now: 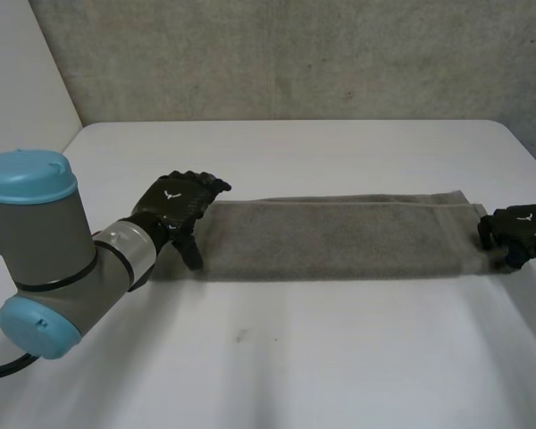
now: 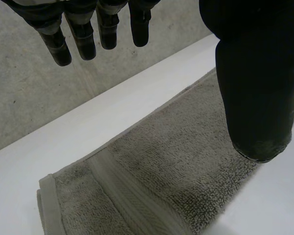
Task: Fold the towel.
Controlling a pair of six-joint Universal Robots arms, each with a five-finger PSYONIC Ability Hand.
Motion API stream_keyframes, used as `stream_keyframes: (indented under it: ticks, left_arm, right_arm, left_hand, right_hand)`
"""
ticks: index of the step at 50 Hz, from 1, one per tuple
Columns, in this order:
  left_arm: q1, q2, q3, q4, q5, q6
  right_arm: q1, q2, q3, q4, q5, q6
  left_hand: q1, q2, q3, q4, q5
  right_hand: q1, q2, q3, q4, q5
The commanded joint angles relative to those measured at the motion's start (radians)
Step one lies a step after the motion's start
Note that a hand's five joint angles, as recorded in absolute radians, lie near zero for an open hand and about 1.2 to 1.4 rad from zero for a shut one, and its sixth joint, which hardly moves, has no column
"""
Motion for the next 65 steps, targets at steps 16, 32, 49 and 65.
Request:
stream_keyframes:
  ticks: [16, 32, 49, 65]
  left_arm:
    - [0.005, 0.004, -0.015, -0.002, 0.002, 0.001]
    - [0.014, 0.018, -0.034, -0.002, 0.001, 0.001]
    - [0.016, 0.018, -0.041, -0.002, -0.001, 0.001]
    - [0.013, 0.017, -0.043, 0.0, 0.001, 0.001]
  right_arm:
    - [-0.181, 0.014, -0.13, -0.041, 0.162, -0.198]
    - [0.116, -0.149, -0.191, -0.038, 0.196, -0.139]
    - [0.838, -0.032, -0.193, -0.097, 0.308, -0.128]
    - [0.971, 0.059, -0.15, -0.087, 0.296, -0.122]
  left_hand:
    - [0.002, 0.009, 0.006, 0.008, -0.033]
    - [0.002, 0.009, 0.006, 0.008, -0.033]
    - [0.002, 0.009, 0.006, 0.008, -0.033]
    - [0.002, 0.009, 0.006, 0.008, -0.033]
  right_hand:
    - [0.332, 0.351, 0.359, 0.354, 0.354]
    - [0.332, 0.351, 0.359, 0.354, 0.354]
    - [0.332, 0.351, 0.359, 0.354, 0.354]
    - [0.332, 0.351, 0.359, 0.354, 0.354]
